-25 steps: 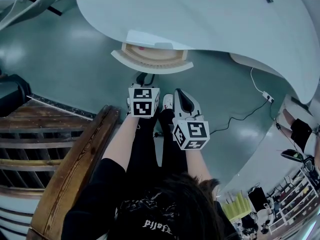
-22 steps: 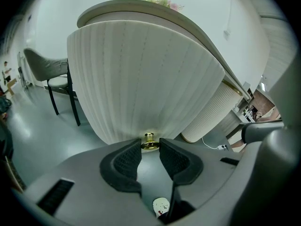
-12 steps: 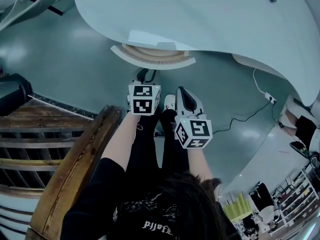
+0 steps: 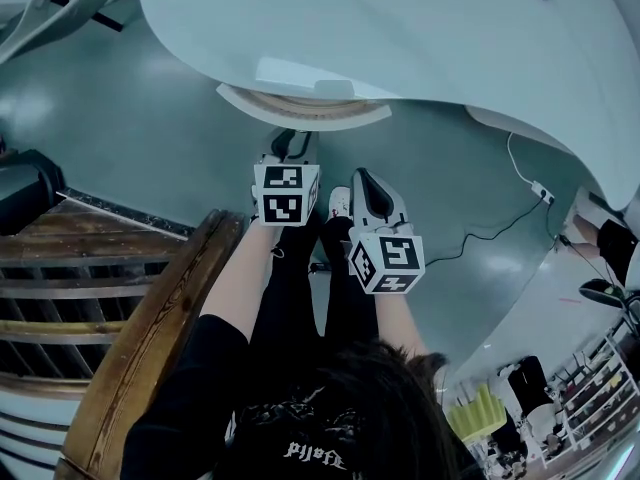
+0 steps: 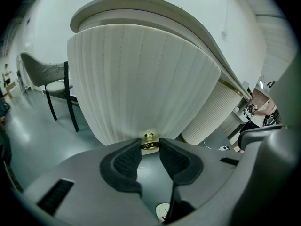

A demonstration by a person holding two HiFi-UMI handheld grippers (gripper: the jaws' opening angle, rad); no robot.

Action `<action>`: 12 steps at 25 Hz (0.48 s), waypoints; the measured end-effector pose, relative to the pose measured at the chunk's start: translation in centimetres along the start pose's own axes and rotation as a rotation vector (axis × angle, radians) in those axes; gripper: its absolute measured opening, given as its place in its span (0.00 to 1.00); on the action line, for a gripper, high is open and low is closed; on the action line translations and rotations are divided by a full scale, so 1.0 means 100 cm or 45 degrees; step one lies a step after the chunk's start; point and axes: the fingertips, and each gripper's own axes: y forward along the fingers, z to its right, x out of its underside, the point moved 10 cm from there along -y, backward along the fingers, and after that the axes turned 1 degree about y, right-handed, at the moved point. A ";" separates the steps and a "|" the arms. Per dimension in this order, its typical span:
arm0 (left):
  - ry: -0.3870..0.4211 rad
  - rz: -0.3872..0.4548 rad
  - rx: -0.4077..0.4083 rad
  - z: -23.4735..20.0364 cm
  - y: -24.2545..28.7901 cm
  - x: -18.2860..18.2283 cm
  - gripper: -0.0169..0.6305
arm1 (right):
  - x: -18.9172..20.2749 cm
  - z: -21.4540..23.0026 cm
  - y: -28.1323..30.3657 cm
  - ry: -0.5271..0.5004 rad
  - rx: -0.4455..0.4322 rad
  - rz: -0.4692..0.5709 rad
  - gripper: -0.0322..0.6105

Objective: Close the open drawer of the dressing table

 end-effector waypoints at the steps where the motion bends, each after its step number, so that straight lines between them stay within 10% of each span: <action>1: -0.003 0.002 0.000 0.000 0.001 -0.001 0.23 | -0.001 0.001 0.001 0.001 0.002 0.003 0.09; 12: 0.029 0.010 0.036 -0.003 0.009 -0.010 0.23 | -0.001 0.006 0.010 0.020 0.016 0.006 0.09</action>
